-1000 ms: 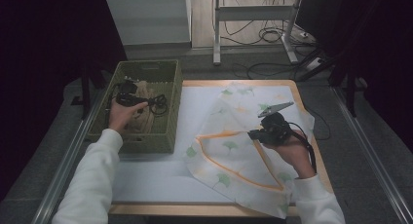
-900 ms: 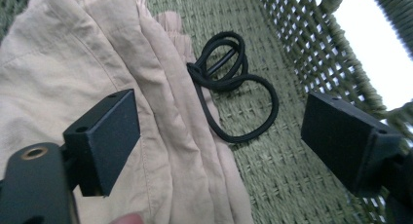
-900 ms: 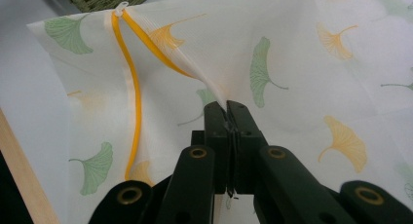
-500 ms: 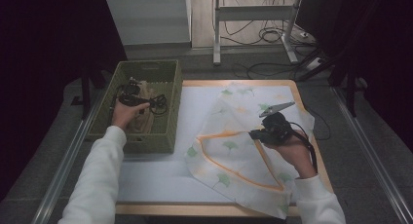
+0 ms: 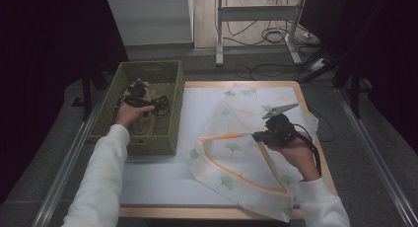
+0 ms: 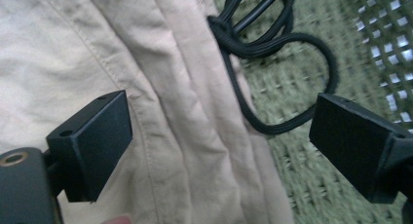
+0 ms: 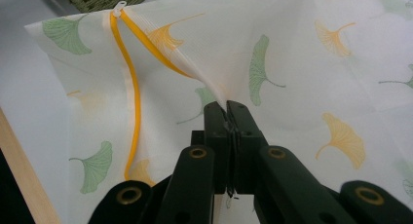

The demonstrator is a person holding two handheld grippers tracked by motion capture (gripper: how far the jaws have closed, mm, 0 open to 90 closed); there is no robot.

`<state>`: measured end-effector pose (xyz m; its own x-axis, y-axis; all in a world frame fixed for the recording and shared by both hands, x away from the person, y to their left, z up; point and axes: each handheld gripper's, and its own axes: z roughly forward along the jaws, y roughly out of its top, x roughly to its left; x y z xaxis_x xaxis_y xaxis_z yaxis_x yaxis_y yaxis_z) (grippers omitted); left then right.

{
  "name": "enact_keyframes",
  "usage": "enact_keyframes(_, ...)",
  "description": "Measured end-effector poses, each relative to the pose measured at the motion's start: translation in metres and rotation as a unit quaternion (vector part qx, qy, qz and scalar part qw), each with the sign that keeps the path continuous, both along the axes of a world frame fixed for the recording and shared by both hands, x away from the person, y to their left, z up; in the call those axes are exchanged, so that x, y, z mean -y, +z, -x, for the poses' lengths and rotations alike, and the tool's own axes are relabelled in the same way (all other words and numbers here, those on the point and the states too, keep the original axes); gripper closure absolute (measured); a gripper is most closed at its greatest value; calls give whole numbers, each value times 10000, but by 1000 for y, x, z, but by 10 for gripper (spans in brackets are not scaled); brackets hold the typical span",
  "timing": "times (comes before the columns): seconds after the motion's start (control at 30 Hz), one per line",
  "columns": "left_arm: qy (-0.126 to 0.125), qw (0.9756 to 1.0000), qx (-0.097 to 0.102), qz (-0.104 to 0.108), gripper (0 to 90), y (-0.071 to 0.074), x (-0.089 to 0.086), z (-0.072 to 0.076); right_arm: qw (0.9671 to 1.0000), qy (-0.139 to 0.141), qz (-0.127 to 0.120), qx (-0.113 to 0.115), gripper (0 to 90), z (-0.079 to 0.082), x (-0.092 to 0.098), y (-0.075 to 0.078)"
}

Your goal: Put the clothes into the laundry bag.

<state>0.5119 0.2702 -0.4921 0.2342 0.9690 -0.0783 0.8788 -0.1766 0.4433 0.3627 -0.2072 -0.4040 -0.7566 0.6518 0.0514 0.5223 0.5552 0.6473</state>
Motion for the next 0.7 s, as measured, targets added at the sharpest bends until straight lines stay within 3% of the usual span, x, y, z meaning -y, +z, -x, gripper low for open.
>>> enact_keyframes(0.37, 140, 9991, -347, -221, 70, -12, -2, -5, 10000, 15, 19, -7, 867, 0, -1, 0)
enact_keyframes(0.57, 4, 9968, -574, -557, 57, -20, 6, -8, 10000, 4, 21, -4, 866, 0, 0, -1)
enact_keyframes(0.7, 44, 9960, -607, -660, 69, -22, 6, -9, 10000, -22, 8, 10, 865, 1, 1, 1)
